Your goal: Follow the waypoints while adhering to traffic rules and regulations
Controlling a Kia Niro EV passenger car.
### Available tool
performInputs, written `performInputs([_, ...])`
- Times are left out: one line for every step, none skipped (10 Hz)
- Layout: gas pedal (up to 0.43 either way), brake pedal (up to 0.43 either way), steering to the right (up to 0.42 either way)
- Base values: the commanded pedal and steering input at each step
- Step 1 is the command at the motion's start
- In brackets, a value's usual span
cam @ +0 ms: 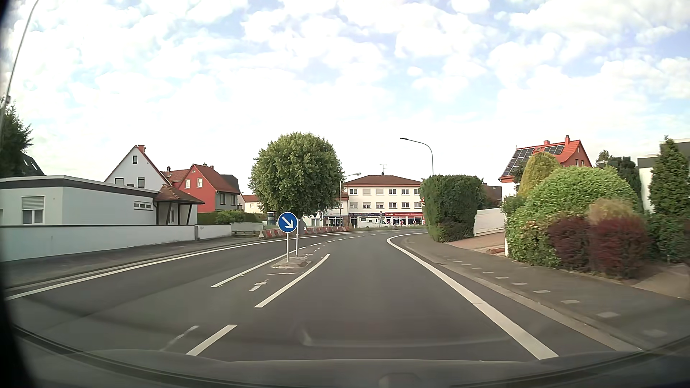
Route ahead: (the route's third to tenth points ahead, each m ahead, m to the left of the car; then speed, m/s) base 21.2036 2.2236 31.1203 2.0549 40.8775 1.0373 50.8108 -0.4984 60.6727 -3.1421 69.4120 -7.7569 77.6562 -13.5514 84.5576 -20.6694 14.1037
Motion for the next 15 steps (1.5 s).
performInputs([0.059,0.030,-0.005])
performInputs([0.059,0.030,-0.005])
performInputs([0.059,0.030,-0.005])
performInputs([0.059,0.030,-0.005])
performInputs([0.059,0.030,-0.005])
performInputs([0.039,0.030,-0.004])
performInputs([0.039,0.030,-0.003])
performInputs([0.039,0.030,-0.002])
performInputs([0.039,0.030,0.000])
performInputs([0.039,0.030,0.002])
performInputs([0.039,0.030,0.005])
performInputs([0.039,0.030,0.008])
performInputs([0.028,0.030,0.010])
performInputs([0.008,0.030,0.013])
performInputs([0.000,0.030,0.017])
